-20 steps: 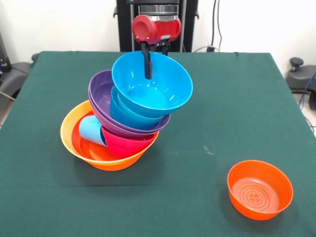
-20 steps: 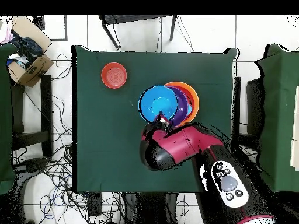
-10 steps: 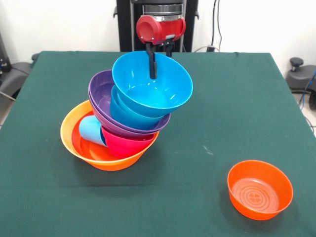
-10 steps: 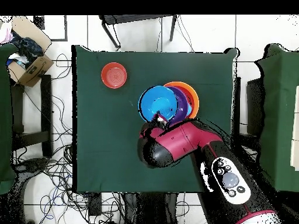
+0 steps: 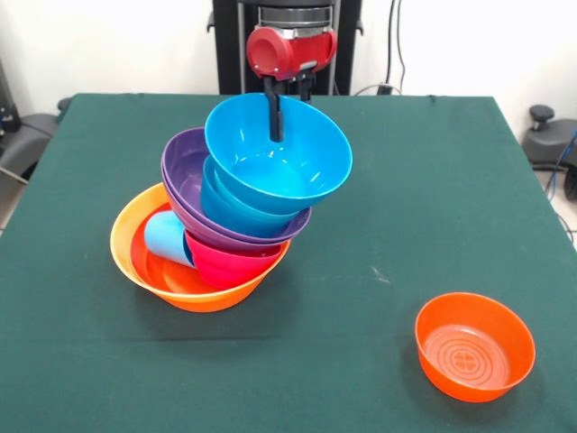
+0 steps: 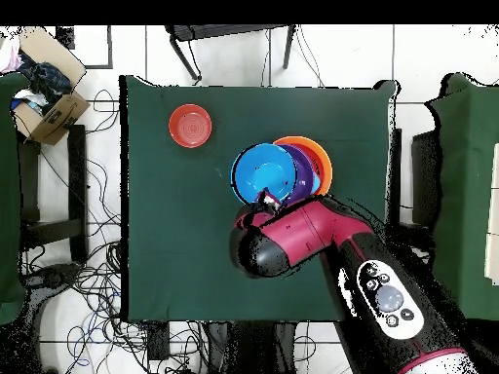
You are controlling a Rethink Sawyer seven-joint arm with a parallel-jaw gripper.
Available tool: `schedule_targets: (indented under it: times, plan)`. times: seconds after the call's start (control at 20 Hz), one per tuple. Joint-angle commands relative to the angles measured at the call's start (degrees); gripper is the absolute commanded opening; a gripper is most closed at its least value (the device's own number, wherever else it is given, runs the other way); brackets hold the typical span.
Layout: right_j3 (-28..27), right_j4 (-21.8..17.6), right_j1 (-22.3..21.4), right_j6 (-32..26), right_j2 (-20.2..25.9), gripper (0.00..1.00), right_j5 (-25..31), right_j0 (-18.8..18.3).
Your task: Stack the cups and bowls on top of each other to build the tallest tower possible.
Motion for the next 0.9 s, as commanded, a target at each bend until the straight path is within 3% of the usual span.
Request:
schedule_targets:
  times: [0.05,0.25,0.9]
  plan:
    - [2.5,-1.5,3.8,-13.1,4.0,1.0,8.8,-0.6]
    - [3.7,1.3,2.7,-13.8,5.8,1.0,11.4,-1.7]
    - [5.6,5.3,-1.0,-14.4,10.6,1.0,16.9,-4.1]
